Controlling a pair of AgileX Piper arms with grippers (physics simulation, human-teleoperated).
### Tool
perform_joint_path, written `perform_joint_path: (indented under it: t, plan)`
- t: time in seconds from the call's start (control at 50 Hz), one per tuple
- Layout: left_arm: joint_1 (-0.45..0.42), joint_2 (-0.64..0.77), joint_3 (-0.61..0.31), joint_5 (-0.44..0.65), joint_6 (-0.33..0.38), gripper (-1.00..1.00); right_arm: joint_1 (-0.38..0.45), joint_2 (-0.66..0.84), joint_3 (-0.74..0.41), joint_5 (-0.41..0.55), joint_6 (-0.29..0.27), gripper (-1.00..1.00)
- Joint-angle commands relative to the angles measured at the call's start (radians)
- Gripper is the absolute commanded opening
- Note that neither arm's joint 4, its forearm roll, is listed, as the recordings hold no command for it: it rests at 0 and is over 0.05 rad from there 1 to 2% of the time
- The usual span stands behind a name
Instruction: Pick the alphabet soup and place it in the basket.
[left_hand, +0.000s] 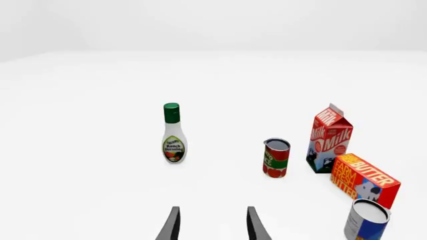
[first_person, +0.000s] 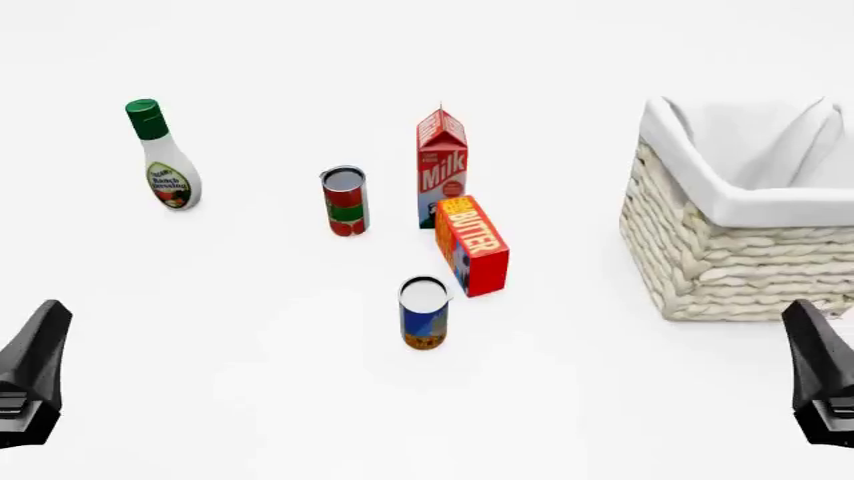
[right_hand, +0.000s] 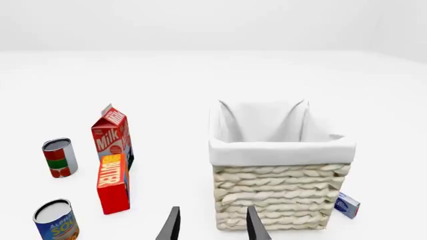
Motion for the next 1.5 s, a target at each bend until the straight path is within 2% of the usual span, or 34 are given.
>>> perform_joint_path:
  t: [0.02, 0.38, 0.68, 1.14, 1.38, 1.5]
  plan:
    - [0.0, 0.0, 0.0, 0.0, 0.0, 1.0, 0.002, 0.012, -0.003, -0.007, -0.001, 1.0]
    - [0.0, 0.0, 0.0, 0.0, 0.0, 1.0, 0.032, -0.001, -0.044, 0.018, -0.001, 1.0]
    - [0.0, 0.0, 0.0, 0.0, 0.0, 1.0, 0.145, -0.002, -0.106, 0.055, 0.002, 1.0]
    - [0.0, 0.0, 0.0, 0.0, 0.0, 1.0, 0.297, -0.002, -0.195, 0.115, -0.026, 1.0]
    - [0.0, 0.0, 0.0, 0.0, 0.0, 1.0, 0.364, 0.003, -0.2, 0.112, -0.036, 1.0]
    - [0.0, 0.0, 0.0, 0.0, 0.0, 1.0, 0.402, 0.05, -0.208, 0.062, -0.037, 1.0]
